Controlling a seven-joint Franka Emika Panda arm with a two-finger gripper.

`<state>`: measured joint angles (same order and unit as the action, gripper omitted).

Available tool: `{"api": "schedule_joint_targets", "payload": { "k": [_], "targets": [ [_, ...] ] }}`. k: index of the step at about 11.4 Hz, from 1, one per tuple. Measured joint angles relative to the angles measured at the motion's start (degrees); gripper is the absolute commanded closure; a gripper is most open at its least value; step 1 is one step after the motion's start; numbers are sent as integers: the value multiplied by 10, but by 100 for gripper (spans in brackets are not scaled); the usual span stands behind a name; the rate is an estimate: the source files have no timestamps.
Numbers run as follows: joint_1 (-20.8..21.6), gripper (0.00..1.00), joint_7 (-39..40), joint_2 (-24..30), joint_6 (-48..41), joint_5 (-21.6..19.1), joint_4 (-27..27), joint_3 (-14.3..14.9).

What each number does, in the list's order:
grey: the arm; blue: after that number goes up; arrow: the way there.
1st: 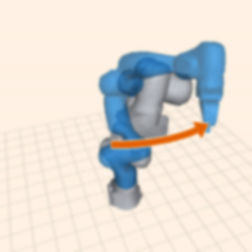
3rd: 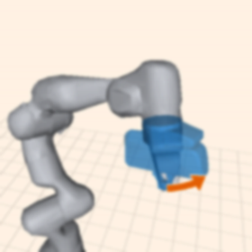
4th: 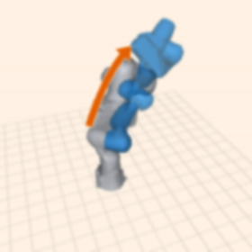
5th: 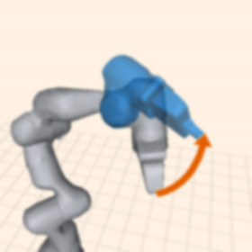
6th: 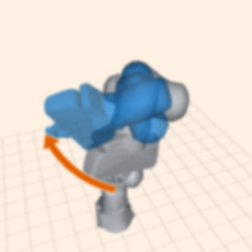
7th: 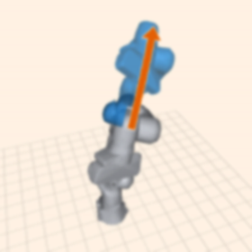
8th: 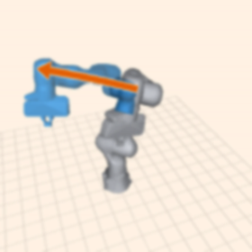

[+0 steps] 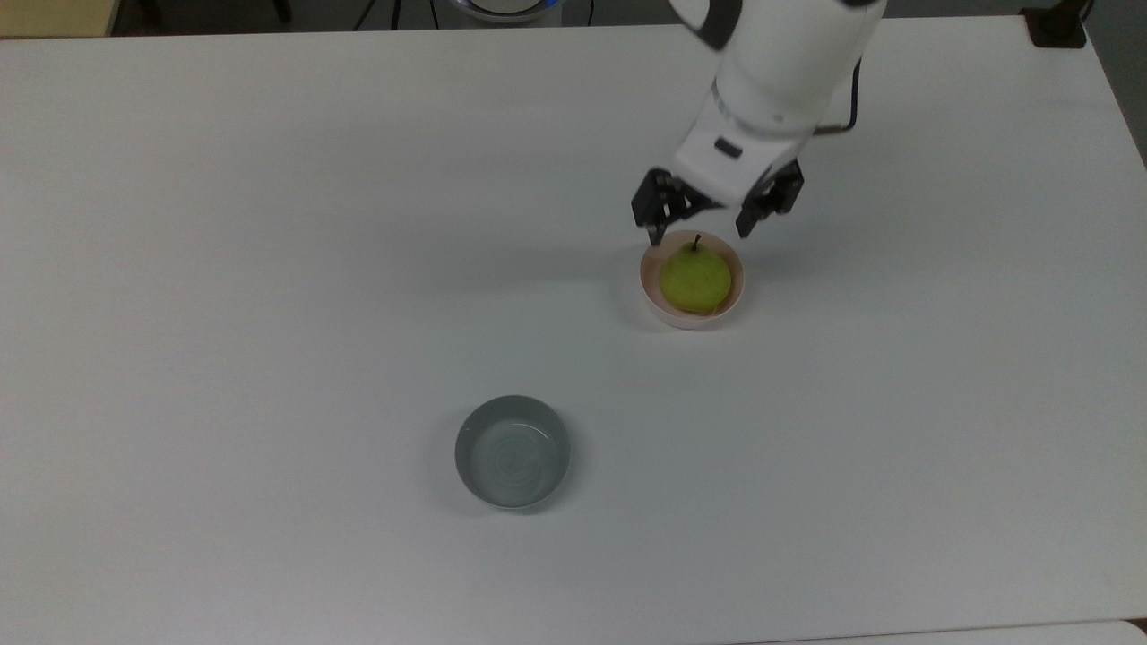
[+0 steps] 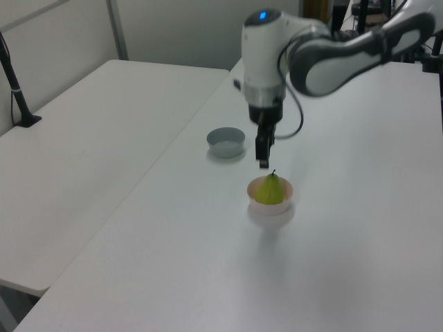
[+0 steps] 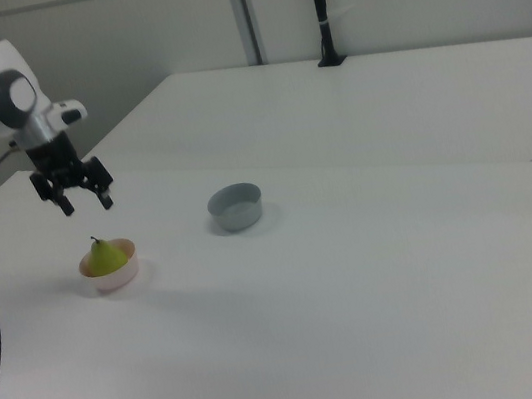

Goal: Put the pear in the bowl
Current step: 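Open the gripper and raise it away from the bowl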

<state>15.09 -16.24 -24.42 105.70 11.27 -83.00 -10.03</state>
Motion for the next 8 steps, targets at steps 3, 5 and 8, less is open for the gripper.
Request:
{"api": "schedule_joint_targets", "payload": {
  "k": [3,5,8],
  "targets": [
    [-12,0,5,68,-99,0,19,3],
    [-42,0,36,101,-128,-14,23,4],
    [-114,0,129,136,-171,-42,24,19]
  ]
}}
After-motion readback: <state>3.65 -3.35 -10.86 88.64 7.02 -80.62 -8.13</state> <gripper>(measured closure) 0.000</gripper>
